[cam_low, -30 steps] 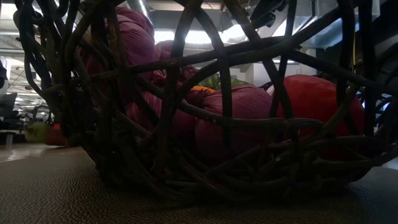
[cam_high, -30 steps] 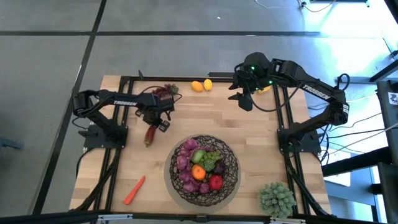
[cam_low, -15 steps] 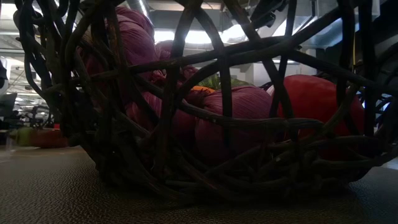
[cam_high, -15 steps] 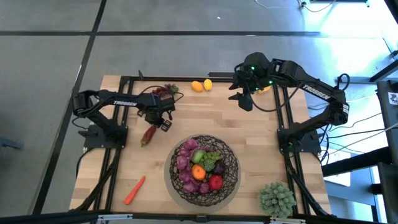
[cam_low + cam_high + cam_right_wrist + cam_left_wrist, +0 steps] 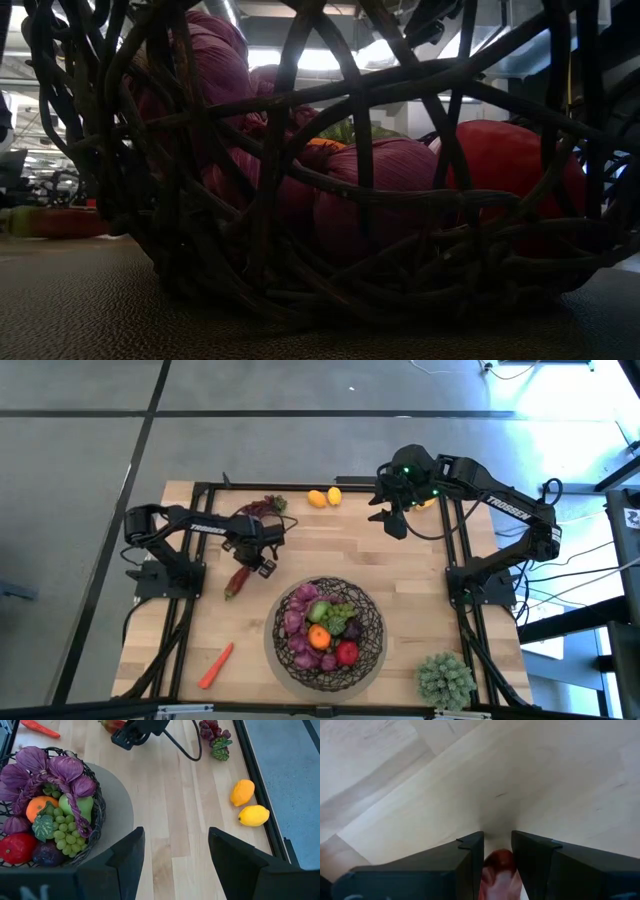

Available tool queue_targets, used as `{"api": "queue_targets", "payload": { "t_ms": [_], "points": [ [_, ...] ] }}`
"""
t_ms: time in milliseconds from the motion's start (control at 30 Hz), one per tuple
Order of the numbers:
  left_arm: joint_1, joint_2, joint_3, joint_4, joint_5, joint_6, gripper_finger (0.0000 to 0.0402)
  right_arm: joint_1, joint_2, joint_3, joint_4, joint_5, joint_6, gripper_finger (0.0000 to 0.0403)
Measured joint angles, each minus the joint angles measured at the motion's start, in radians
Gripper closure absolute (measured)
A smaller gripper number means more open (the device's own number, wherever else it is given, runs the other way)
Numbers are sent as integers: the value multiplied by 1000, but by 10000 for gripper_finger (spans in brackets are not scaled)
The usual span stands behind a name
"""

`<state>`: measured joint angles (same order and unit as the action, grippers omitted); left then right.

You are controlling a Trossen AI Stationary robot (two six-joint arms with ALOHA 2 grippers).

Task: Build produce basket
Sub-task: Put the chili pepper into the mesh basket

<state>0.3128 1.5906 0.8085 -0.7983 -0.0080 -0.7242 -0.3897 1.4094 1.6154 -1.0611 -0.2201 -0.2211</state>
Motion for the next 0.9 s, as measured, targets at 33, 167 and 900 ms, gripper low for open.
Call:
{"api": "queue_targets", "payload": {
  "t_ms": [33,167,900],
  "points": [
    [-3,0,0,0,0,0,314,0,0,0,0,0,0,192],
    [-8,0,0,0,0,-1,331,0,0,0,0,0,0,192],
    [-9,1,45,-27,-7,54,400,0,0,0,2,0,-24,192]
  ]
}}
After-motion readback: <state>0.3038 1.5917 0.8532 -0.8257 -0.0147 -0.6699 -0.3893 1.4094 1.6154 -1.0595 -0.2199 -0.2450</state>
